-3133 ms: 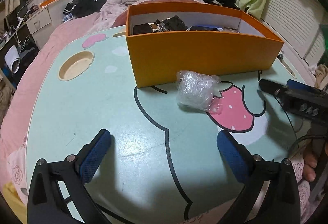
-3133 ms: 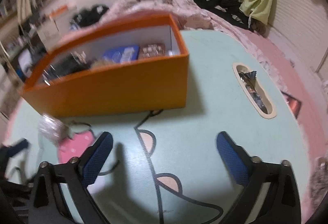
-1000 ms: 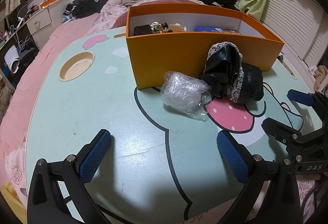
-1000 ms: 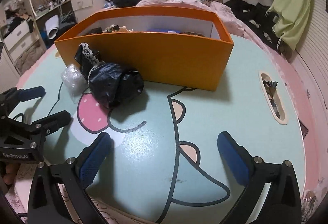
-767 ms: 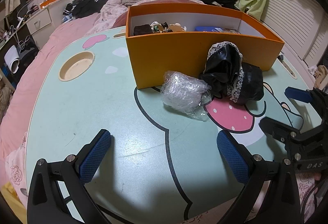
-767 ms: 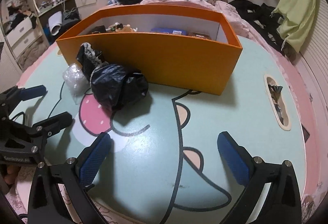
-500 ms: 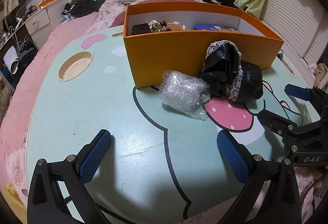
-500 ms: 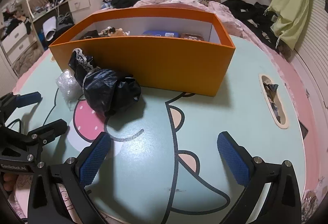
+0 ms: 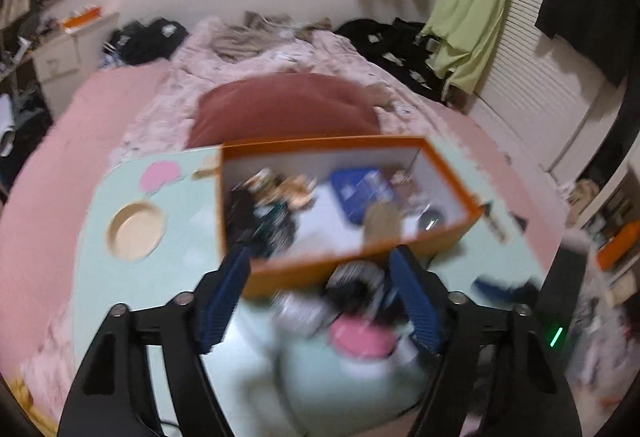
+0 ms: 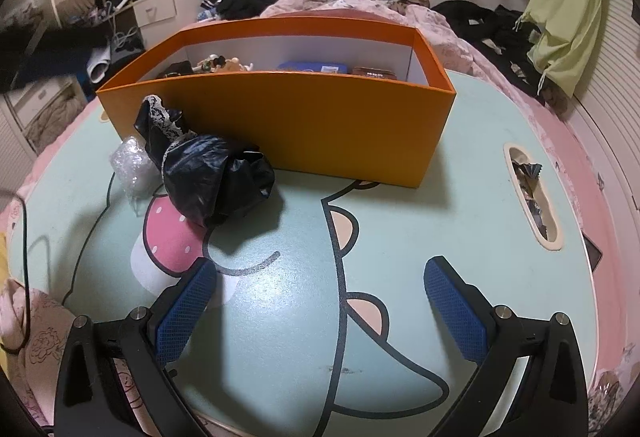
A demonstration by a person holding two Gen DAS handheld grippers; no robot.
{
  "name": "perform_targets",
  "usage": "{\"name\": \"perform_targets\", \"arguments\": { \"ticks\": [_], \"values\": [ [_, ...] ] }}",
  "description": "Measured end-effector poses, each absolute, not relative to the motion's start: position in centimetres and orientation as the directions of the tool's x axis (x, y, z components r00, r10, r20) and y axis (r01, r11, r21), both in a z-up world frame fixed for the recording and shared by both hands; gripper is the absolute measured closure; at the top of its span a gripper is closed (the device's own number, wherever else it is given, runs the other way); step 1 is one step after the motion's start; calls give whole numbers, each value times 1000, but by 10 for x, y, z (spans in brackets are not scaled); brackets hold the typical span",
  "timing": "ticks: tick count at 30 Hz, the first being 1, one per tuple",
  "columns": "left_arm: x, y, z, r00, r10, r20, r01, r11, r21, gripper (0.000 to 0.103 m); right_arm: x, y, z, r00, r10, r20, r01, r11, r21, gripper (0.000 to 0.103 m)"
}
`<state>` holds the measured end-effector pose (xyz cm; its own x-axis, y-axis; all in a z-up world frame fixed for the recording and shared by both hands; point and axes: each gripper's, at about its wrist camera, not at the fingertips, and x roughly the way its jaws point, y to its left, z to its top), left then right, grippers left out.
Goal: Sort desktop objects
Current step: 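Grasp the fur pompom in the box with the left gripper, place it beside the bundle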
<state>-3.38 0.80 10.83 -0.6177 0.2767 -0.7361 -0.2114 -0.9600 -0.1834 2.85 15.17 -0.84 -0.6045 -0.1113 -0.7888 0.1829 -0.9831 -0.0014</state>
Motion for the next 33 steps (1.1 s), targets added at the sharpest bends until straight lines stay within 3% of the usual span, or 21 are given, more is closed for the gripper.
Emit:
{"name": "perform_targets", "arguments": {
  "ticks": [1, 4, 8, 12, 14, 15, 16, 17, 19, 23, 31, 33],
  "values": [
    [-51, 15, 111, -573, 309, -759, -230, -950, -213, 32, 28, 152, -8, -604, -112, -789, 183, -983, -1, 0],
    [-95, 39, 106, -469, 329, -820, -228, -942, -247, 47, 29, 152, -8, -605, -112, -788, 183, -983, -1, 0],
    [-124, 68, 84, -325, 329, -887, -230, -937, -264, 47, 29, 153, -8, -606, -113, -787, 184, -983, 0, 0],
    [-132, 97, 52, -238, 185, -953, -257, -959, -122, 47, 29, 154, -8, -607, -113, -786, 183, -983, 0, 0],
    [-136, 95, 48, -221, 223, -949, -239, -956, -169, 45, 29, 154, -7, -608, -114, -786, 181, -983, 2, 0],
    [-140, 91, 47, -203, 239, -950, -212, -958, -196, 49, 30, 154, -6, -609, -114, -785, 181, -983, 2, 0],
    [-143, 89, 45, -191, 226, -955, -201, -962, -187, 67, 30, 154, -5, -610, -113, -784, 181, -984, 2, 0],
    [-145, 88, 42, -184, 225, -957, -202, -961, -187, 74, 30, 154, -5, -610, -113, -784, 180, -984, 1, 0],
    [-146, 80, 36, -152, 310, -938, -187, -941, -281, 77, 30, 153, -4, -609, -114, -785, 179, -984, 4, 0],
    [-136, 63, 45, -211, 340, -916, -185, -934, -304, 79, 29, 151, -3, -611, -115, -783, 179, -984, 5, 0],
    [-57, 9, 120, -406, 542, -736, -269, -841, -470, 79, 30, 152, -5, -611, -114, -783, 179, -984, 4, 0],
    [-40, 1, 118, -421, 534, -733, -276, -846, -457, 79, 30, 152, -5, -611, -114, -783, 179, -984, 4, 0]
  ]
}}
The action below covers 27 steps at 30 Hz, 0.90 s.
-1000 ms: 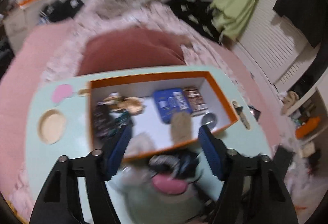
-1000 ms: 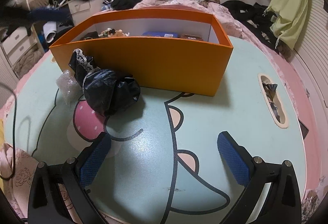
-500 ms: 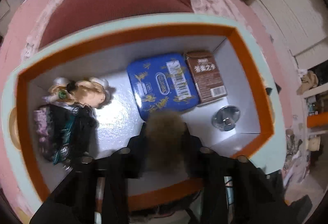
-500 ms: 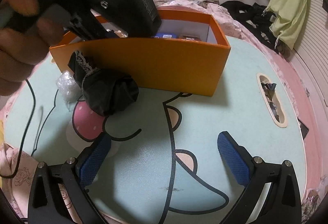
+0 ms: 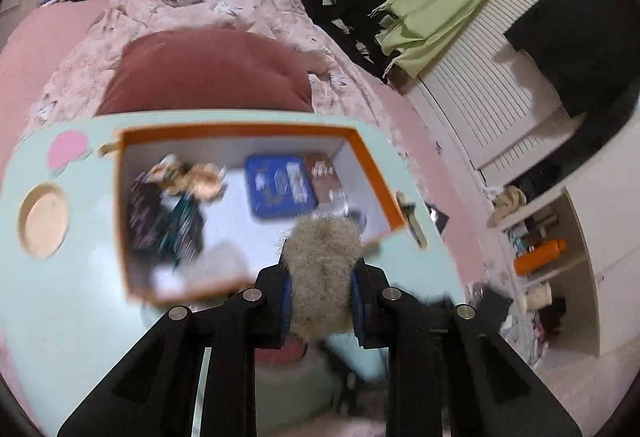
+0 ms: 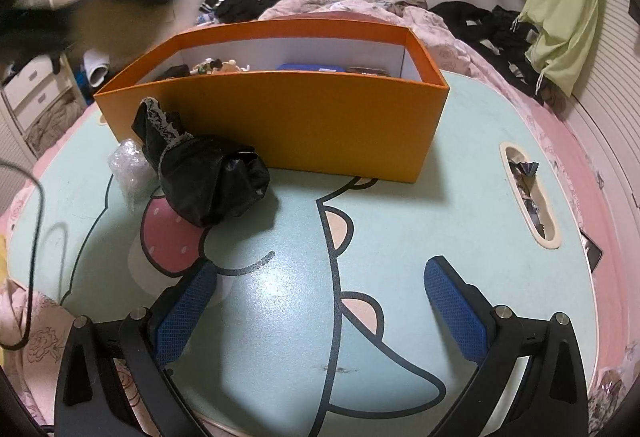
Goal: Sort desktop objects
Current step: 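Grasp the fur pompom in the box with the left gripper, place it beside the bundle, then grasp the green toy car in the box with the right gripper, place it on the table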
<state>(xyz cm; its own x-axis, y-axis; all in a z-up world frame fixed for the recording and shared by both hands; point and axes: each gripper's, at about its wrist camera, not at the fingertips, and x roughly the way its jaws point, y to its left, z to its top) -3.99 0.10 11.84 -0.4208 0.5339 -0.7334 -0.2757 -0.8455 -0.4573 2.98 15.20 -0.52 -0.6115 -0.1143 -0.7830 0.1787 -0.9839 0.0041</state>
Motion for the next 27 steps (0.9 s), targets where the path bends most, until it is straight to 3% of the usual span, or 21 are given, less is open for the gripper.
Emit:
{"name": "perform_targets", "arguments": {
  "ticks": [9, 12, 14, 17, 22, 25, 27],
  "values": [
    [-4, 13, 41, -421, 395, -816, -264, -915, -306, 76, 30, 153, -6, -612, -114, -782, 179, -984, 4, 0],
    [-2, 24, 38, -459, 364, -810, -263, -927, -268, 61, 30, 152, -6, -613, -114, -782, 179, -984, 4, 0],
    [8, 28, 44, -484, 368, -794, -290, -923, -251, 39, 30, 153, -7, -613, -115, -782, 179, -984, 4, 0],
    [35, 21, 58, -583, 325, -745, -301, -938, -173, 22, 30, 153, -7, -613, -114, -782, 178, -984, 4, 0],
    [62, 9, 50, -676, 157, -720, -256, -966, 30, 22, 30, 153, -8, -613, -114, -782, 178, -984, 4, 0],
    [51, 11, 24, -597, 123, -793, -250, -968, 38, 22, 30, 153, -7, -613, -113, -782, 178, -984, 3, 0],
    [44, 11, 17, -574, 132, -808, -230, -973, 4, 12, 30, 153, -8, -613, -113, -782, 178, -984, 2, 0]
  ]
}}
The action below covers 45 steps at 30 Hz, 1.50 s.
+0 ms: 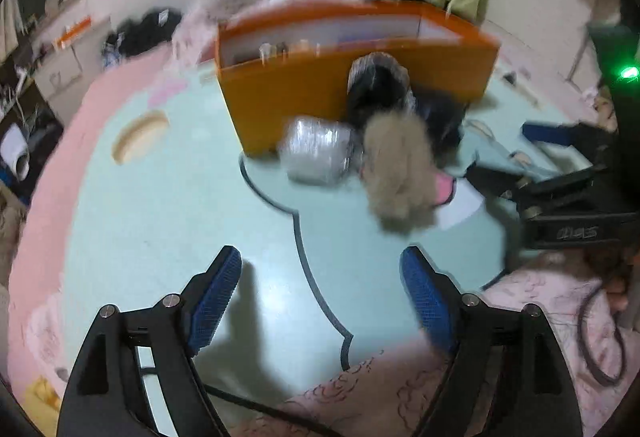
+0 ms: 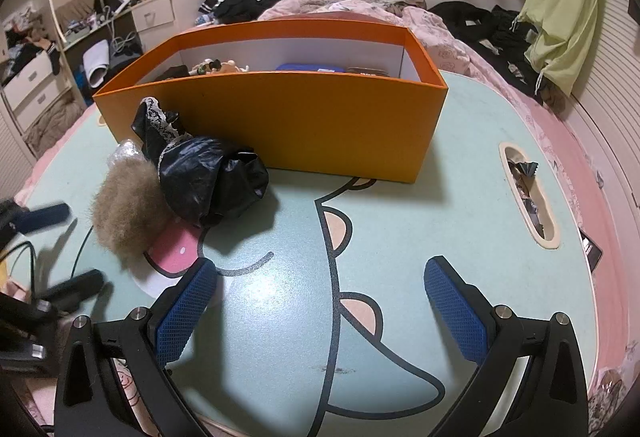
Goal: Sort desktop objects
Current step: 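Grasp the green toy car in the box with the right gripper, place it on the table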
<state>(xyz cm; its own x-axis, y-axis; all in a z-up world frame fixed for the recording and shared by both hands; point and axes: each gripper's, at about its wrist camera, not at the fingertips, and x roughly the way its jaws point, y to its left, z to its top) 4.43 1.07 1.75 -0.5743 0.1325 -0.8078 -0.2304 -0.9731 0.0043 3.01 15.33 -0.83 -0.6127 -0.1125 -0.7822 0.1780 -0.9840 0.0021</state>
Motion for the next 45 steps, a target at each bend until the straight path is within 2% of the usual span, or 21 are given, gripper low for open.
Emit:
{"name": "perform_targets", "arguments": {
  "ticks": [1, 2, 13, 15, 18, 22, 24, 27, 30, 32, 37, 39, 42, 45],
  "values": [
    [41, 9, 18, -564, 138, -814, -222, -975, -12, 2, 30, 153, -8, -614, -113, -781, 178, -984, 3, 0],
    [36, 6, 18, -551, 127, -825, -208, -978, -12, 0, 31, 155, -8, -615, -114, -780, 178, -984, 3, 0],
    [26, 2, 36, -566, 119, -816, -183, -983, -16, 0, 31, 158, -7, -615, -121, -779, 178, -984, 13, 0],
    [26, 1, 37, -567, 121, -815, -183, -983, -19, 0, 33, 162, -1, -620, -164, -768, 192, -980, 54, 12],
    [25, 5, 34, -569, 120, -814, -181, -983, -19, 0, 38, 164, 24, -650, -261, -714, 231, -963, 141, 17],
    [25, 9, 22, -571, 119, -813, -179, -984, -19, 0, 8, 153, 77, -621, -466, -630, 304, -885, 353, 21],
    [27, 9, 20, -571, 120, -812, -179, -984, -19, 0, -23, 141, 87, -548, -519, -656, 296, -854, 428, 35],
    [28, 9, 19, -571, 119, -812, -179, -984, -18, 0, -78, 117, 78, -415, -582, -699, 227, -810, 541, 51],
    [29, 9, 19, -572, 119, -812, -178, -984, -18, 0, -124, 99, 46, -306, -574, -760, 97, -813, 574, 52],
    [31, 6, 18, -574, 121, -810, -179, -984, -20, 0, -141, 94, 20, -218, -590, -777, 2, -796, 605, 59],
    [33, 5, 16, -577, 124, -807, -180, -983, -22, 0, -158, 82, 4, -191, -526, -829, -41, -839, 543, 64],
    [32, 5, 16, -576, 124, -808, -179, -984, -23, 0, -155, 73, 8, -210, -474, -855, -2, -875, 485, 73],
    [34, 5, 16, -577, 123, -808, -179, -984, -23, 0, -145, 45, 16, -270, -331, -904, 127, -943, 307, 74],
    [33, 4, 17, -578, 123, -807, -179, -984, -22, 0, -146, 41, 20, -300, -322, -898, 140, -946, 292, 76]
  ]
}}
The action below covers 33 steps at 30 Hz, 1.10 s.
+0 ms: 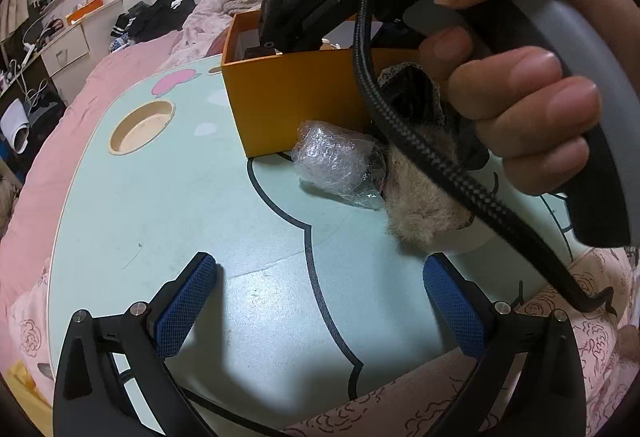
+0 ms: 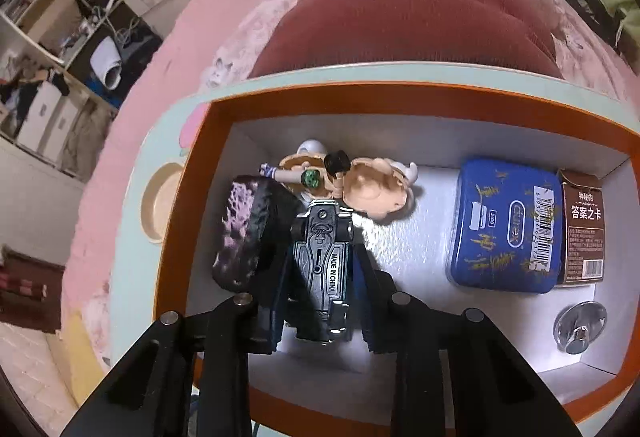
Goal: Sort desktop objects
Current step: 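Grasp the green toy car in the box with the right gripper, place it on the table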
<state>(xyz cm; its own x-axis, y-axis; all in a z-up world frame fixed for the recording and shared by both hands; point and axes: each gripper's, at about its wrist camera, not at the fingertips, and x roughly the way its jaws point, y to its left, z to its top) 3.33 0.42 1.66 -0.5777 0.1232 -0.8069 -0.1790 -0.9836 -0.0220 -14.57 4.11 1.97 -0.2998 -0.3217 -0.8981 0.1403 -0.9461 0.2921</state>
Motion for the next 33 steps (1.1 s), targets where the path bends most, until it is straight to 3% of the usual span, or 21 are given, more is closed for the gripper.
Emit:
{"name": "perform_targets", "arguments": {
  "ticks": [3, 8, 12, 17, 24, 25, 27, 29, 33],
  "values": [
    [33, 4, 17, -578, 124, -806, -179, -984, -23, 0, -136, 58, 25, -356, -399, -845, 132, -917, 377, 77],
    [33, 5, 17, -580, 123, -805, -178, -984, -23, 0, -93, 90, 82, -563, -467, -681, 218, -880, 423, 77],
    [34, 5, 17, -580, 123, -806, -177, -984, -23, 0, -40, 120, 105, -631, -479, -610, 256, -871, 419, 77],
    [34, 5, 17, -580, 123, -805, -177, -984, -23, 0, 6, 151, 81, -646, -416, -640, 230, -906, 356, 77],
    [35, 5, 17, -580, 123, -805, -177, -984, -23, 0, 10, 165, 21, -576, -418, -702, 184, -904, 387, 75],
    [34, 5, 17, -580, 123, -805, -177, -984, -23, 0, 11, 163, 19, -589, -397, -703, 180, -913, 365, 71],
    [35, 5, 17, -581, 122, -805, -176, -984, -23, 0, 15, 165, 21, -600, -399, -694, 179, -912, 369, 40],
    [34, 5, 17, -581, 122, -805, -176, -984, -23, 0, 25, 172, 27, -635, -390, -667, 184, -915, 361, 24],
    [35, 5, 17, -581, 122, -805, -175, -984, -22, 0, 47, 171, 18, -613, -300, -731, 195, -954, 228, 22]
  ]
}}
